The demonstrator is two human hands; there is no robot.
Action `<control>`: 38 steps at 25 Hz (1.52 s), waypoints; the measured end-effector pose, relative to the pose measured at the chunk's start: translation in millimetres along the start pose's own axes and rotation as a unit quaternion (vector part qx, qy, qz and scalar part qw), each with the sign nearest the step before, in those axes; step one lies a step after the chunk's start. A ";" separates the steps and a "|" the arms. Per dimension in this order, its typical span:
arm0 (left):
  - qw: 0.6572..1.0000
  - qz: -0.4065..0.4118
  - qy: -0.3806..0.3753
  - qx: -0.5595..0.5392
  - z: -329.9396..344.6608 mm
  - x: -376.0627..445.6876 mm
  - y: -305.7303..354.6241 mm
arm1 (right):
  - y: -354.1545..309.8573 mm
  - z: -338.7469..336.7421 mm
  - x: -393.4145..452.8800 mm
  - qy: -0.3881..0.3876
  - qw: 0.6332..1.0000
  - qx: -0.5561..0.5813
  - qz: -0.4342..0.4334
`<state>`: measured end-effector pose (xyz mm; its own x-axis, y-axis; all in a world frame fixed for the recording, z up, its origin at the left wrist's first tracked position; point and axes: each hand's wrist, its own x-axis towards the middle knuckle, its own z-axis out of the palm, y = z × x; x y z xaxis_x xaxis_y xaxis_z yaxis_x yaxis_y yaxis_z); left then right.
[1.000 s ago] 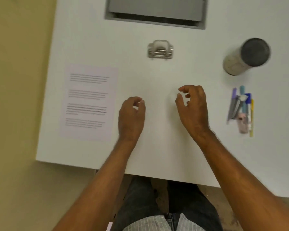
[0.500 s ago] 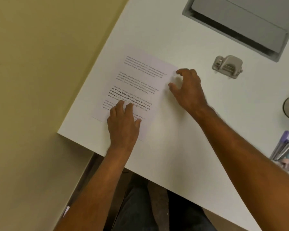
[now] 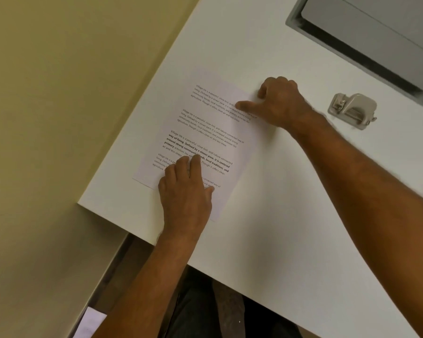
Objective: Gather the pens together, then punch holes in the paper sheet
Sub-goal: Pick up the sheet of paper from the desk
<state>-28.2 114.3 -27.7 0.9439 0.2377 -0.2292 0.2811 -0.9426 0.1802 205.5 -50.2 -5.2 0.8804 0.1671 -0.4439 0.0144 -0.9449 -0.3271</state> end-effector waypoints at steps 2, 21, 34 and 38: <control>1.000 0.005 -0.003 0.006 3.7 -0.2 -2.6 | -4.8 -2.9 5.0 -0.019 1.000 -0.020 0.007; 0.999 0.022 0.048 0.006 34.7 -14.2 -10.6 | -2.0 70.3 -103.6 -0.037 0.798 0.580 0.160; 0.982 -0.062 0.093 -0.152 16.1 -22.0 -4.9 | 16.9 85.2 -140.7 0.065 0.735 0.636 0.226; 0.915 -0.147 0.090 -0.364 1.7 -23.3 14.9 | 48.8 83.4 -168.6 0.097 0.692 0.660 0.276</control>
<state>-46.3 94.3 -21.3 0.8031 0.5537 -0.2203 0.5071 -0.4407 0.7407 18.2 -101.0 -15.9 0.6272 -0.2788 -0.7273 -0.6825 0.2531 -0.6856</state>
